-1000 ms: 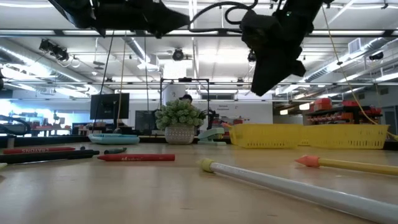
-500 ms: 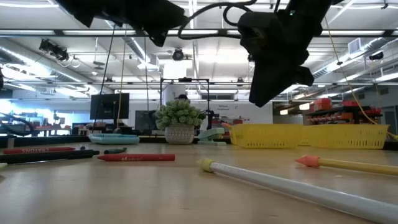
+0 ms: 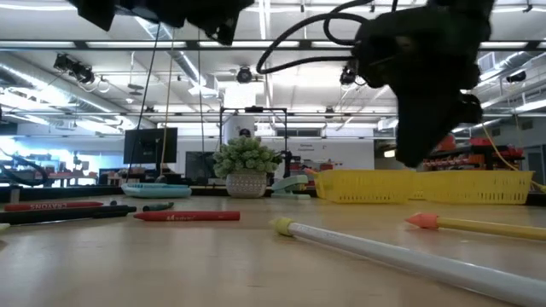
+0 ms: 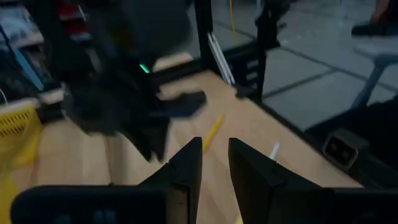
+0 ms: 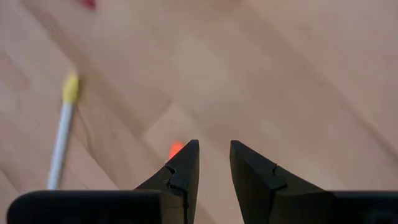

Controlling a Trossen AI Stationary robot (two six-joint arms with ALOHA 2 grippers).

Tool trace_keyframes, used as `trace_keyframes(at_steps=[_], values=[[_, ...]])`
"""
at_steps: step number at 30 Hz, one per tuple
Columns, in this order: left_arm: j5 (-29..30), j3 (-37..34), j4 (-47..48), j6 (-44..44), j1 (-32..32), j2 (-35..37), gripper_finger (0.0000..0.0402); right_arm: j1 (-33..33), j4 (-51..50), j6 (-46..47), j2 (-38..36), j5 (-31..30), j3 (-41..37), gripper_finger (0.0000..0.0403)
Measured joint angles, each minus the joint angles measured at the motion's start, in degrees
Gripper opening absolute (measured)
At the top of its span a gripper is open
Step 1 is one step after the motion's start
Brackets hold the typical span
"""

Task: Sort crayons/erasers/pens/pencils in bins
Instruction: Put the yellow pencil into the top left yellow bin

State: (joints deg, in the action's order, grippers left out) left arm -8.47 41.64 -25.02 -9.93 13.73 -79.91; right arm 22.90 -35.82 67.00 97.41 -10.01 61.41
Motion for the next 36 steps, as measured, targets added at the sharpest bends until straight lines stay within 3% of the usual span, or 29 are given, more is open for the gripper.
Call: trace_keyframes(at_steps=[8, 15, 25, 36], values=[[-0.03, 0.01, 0.09, 6.48, -2.09, 3.57, 0.0091, 1.27, 1.27, -0.36, 6.22, 1.23, -0.01, 0.0127], [-0.2, -0.01, -0.12, 6.42, -1.46, 6.02, 0.0083, 1.3, 2.76, -0.6, 7.44, 5.46, -0.01, 0.0167], [-0.11, -0.01, 0.18, 4.62, -2.23, 7.53, 0.008, 1.97, 5.71, -4.2, 7.36, 5.39, 0.01, 0.0165], [0.12, -0.04, -0.87, 1.62, -7.63, 7.61, 0.008, 3.27, 5.23, -5.17, 5.44, 5.32, 2.17, 0.0165]])
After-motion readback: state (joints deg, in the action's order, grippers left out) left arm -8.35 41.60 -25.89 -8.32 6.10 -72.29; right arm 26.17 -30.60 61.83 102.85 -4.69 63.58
